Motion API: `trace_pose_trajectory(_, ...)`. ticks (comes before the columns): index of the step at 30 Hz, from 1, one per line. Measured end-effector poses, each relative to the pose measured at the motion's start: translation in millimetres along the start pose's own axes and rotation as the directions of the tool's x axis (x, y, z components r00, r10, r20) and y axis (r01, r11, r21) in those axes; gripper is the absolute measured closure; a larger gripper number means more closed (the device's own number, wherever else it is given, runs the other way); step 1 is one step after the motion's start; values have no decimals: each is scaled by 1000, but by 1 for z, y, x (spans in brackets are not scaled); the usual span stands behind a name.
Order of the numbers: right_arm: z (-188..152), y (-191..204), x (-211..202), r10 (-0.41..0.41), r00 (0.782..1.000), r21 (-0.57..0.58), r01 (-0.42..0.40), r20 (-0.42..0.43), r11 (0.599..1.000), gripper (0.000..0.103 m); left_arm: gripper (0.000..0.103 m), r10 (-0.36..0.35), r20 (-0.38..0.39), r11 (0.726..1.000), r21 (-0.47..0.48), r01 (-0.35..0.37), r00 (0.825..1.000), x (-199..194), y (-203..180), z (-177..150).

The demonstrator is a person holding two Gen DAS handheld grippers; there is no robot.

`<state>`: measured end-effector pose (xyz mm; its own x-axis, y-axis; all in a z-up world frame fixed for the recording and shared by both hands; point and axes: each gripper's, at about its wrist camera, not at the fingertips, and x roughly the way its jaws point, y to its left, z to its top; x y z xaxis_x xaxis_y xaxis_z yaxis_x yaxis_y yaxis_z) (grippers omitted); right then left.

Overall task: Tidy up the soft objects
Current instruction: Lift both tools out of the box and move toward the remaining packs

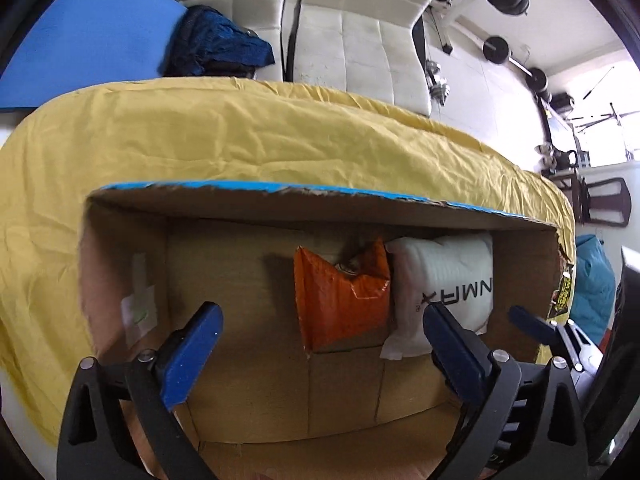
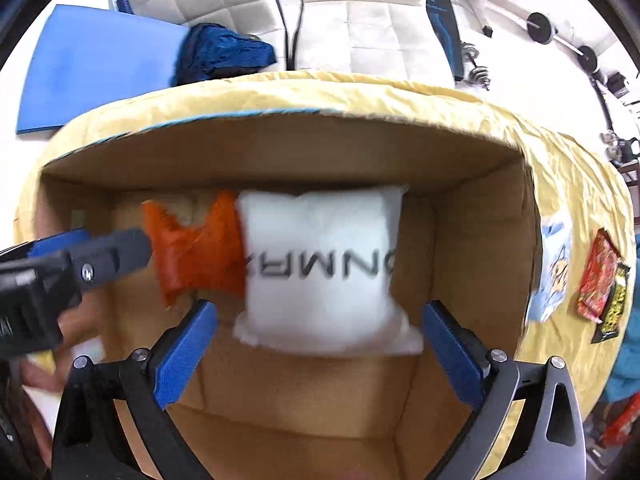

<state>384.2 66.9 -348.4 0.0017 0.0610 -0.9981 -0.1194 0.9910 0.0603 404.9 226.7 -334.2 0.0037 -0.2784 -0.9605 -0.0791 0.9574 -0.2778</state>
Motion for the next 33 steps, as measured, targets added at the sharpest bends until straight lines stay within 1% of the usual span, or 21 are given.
trace_pose_trajectory(2, -10, 3, -4, -28, 1000, -15, 28, -13, 1000, 0, 0, 5, 36, 1000, -11, -5, 999, -11, 0, -8)
trace_pose_trajectory(3, -15, 3, -7, -26, 1000, -19, 26, -12, 999, 0, 0, 20, 55, 1000, -5, -20, 998, -17, -1, -14)
trace_pose_trajectory(5, -26, 3, -15, -37, 999, -17, 38, 18, 999, 0, 0, 41, 96, 999, 5, -42, 995, -26, -3, -26)
trace_pose_trajectory(6, -32, 2, -22, -39, 999, -11, 39, 38, 999, 0, 0, 40, 100, 999, 8, -41, 994, -30, -3, -31)
trace_pose_trajectory(8, -42, -1, -31, -21, 998, 9, 21, 59, 1000, 0, 0, 44, 100, 999, -16, -42, 994, -36, -2, -45)
trace_pose_trajectory(10, -52, -4, -40, -9, 997, 22, 7, 78, 1000, 0, 0, 42, 132, 999, -34, -38, 990, -45, -1, -57)
trace_pose_trajectory(14, -80, -2, -60, -3, 993, 21, 1, 121, 1000, 0, 1, 95, 224, 995, -33, -89, 970, -68, -8, -88)
trace_pose_trajectory(16, -97, -6, -75, 13, 990, 22, -16, 141, 1000, 0, 1, 108, 251, 994, -31, -103, 962, -77, -12, -101)
trace_pose_trajectory(20, -129, -8, -103, 35, 983, 18, -39, 182, 999, 0, 1, 129, 331, 992, -31, -126, 935, -103, -21, -138)
trace_pose_trajectory(25, -170, -6, -137, 40, 972, 19, -45, 233, 999, 0, 1, 142, 357, 988, 0, -152, 923, -125, -35, -175)
trace_pose_trajectory(28, -192, -6, -154, 45, 968, 13, -50, 248, 999, 0, 1, 157, 369, 984, 19, -176, 916, -138, -42, -192)
trace_pose_trajectory(33, -218, -8, -179, 70, 964, -8, -70, 255, 998, 0, 0, 147, 380, 983, 48, -178, 913, -157, -54, -223)
